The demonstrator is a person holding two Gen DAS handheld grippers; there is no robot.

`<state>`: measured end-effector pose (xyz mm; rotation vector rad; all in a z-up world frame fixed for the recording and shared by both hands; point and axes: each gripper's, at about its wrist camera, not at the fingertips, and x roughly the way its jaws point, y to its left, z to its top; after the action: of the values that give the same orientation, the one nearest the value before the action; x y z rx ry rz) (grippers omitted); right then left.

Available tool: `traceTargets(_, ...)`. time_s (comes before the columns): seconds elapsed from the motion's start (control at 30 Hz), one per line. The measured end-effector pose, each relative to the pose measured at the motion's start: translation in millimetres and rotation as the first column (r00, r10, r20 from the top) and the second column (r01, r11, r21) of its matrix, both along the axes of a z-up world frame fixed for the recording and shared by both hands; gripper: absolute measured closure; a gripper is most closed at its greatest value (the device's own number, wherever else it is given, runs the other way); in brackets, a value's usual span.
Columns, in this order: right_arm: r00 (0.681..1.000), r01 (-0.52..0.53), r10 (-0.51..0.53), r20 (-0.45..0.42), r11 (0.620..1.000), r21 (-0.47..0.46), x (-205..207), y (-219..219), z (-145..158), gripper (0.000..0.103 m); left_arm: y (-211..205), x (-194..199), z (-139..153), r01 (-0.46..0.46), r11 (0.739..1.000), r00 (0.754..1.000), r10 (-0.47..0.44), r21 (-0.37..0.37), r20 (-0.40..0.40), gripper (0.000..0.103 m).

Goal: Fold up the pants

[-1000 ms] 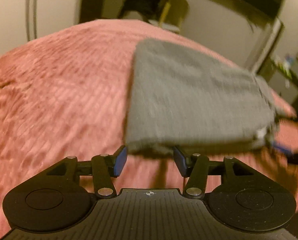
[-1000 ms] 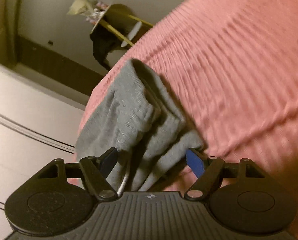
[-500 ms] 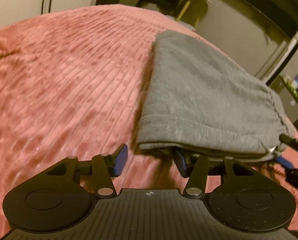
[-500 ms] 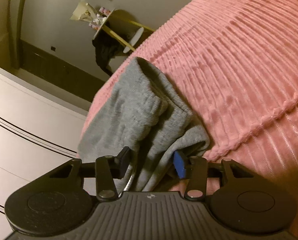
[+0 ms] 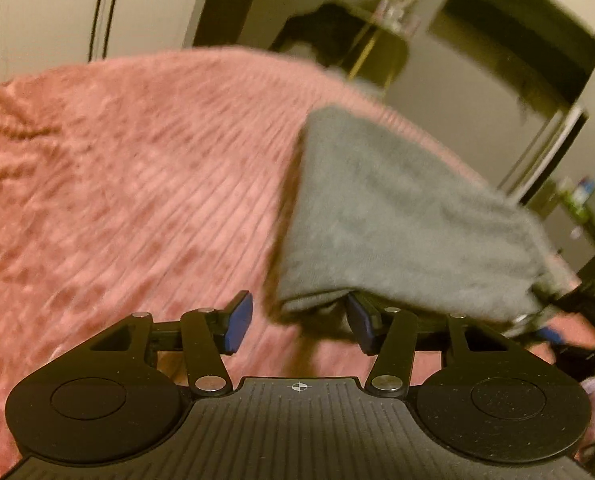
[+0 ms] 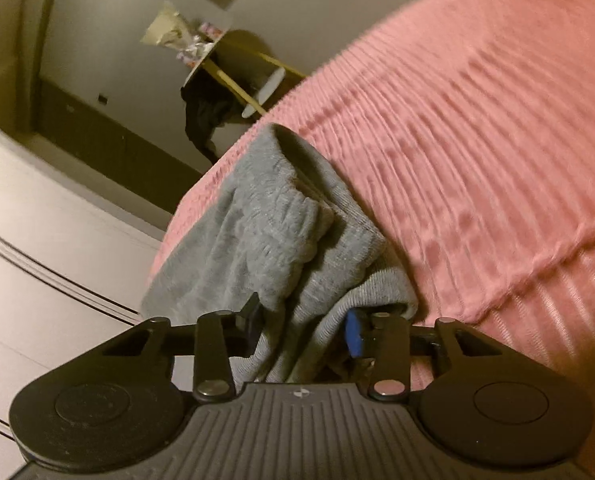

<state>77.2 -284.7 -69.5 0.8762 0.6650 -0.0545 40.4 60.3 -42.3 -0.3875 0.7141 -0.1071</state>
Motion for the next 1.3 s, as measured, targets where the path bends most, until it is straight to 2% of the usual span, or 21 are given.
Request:
traceTargets(0.07,0.999,-0.007,0.006,-0.031,0.999,-0.037,-1,3,-2,0.065,3,-6,6,-0.011,0.999,0.998,0.013,-0.041,0.058,0.042)
traceTargets(0.1,0.999,-0.023,0.02,-0.043,0.997,-0.07,0,5,-3,0.064,3,-5,7,-0.021,0.999,0.998,0.023,-0.041,0.065,0.037)
traceTargets(0.2,0.998,-0.063,0.056,-0.042,0.982,-0.177,1,13,0,0.063,-1,3,2,-0.042,0.999,0.999,0.042,-0.009,0.022,0.032)
traceTargets(0.4,0.996,-0.092,0.084,-0.038,0.942,-0.322,-5,23,5,0.053,-10,21,-17,-0.054,0.991,0.995,0.064,0.119,-0.081,0.005)
traceTargets(0.43,0.995,-0.097,0.088,-0.041,0.928,-0.36,-8,27,8,0.048,-9,21,-18,-0.057,0.991,0.994,0.068,0.12,-0.086,0.005)
traceTargets(0.5,0.994,-0.113,0.1,-0.052,0.899,-0.423,-12,33,11,0.045,-7,17,-19,-0.057,0.991,0.993,0.069,0.119,-0.1,0.003)
traceTargets(0.53,0.993,-0.114,0.098,-0.059,0.887,-0.447,-15,36,13,0.038,-7,16,-19,-0.058,0.99,0.992,0.072,0.128,-0.108,0.002)
traceTargets(0.63,0.991,-0.136,0.111,-0.08,0.865,-0.482,-25,45,20,0.029,-13,9,-20,-0.048,0.982,0.989,0.072,0.182,-0.131,0.002)
traceTargets(0.67,0.988,-0.152,0.122,-0.093,0.858,-0.49,-27,49,22,0.023,-16,6,-19,-0.043,0.981,0.988,0.069,0.187,-0.135,0.002)
traceTargets(0.77,0.982,-0.188,0.165,-0.091,0.82,-0.541,-39,66,31,0.011,-26,-8,-14,-0.023,0.987,0.991,0.043,0.158,-0.124,0.001)
traceTargets(0.8,0.98,-0.194,0.178,-0.085,0.805,-0.56,-44,72,35,0.004,-30,-15,-11,-0.012,0.988,0.993,0.03,0.153,-0.115,0.0)
traceTargets(0.87,0.975,-0.209,0.209,-0.069,0.78,-0.59,-55,82,42,0.004,-40,-25,-7,0.012,0.985,0.995,0.005,0.175,-0.096,0.0)
traceTargets(0.97,0.967,-0.236,0.247,-0.066,0.761,-0.605,-71,93,50,0.004,-51,-36,1,0.035,0.979,0.997,-0.02,0.201,-0.073,0.0)
traceTargets(1.13,0.954,-0.259,0.294,-0.063,0.696,-0.669,-84,107,59,0.004,-51,-47,12,0.015,0.981,0.999,-0.006,0.193,-0.044,0.0)
traceTargets(1.3,0.953,-0.257,0.298,-0.059,0.69,-0.677,-90,111,63,0.004,-47,-51,14,0.025,0.986,0.998,-0.016,0.164,-0.055,0.0)
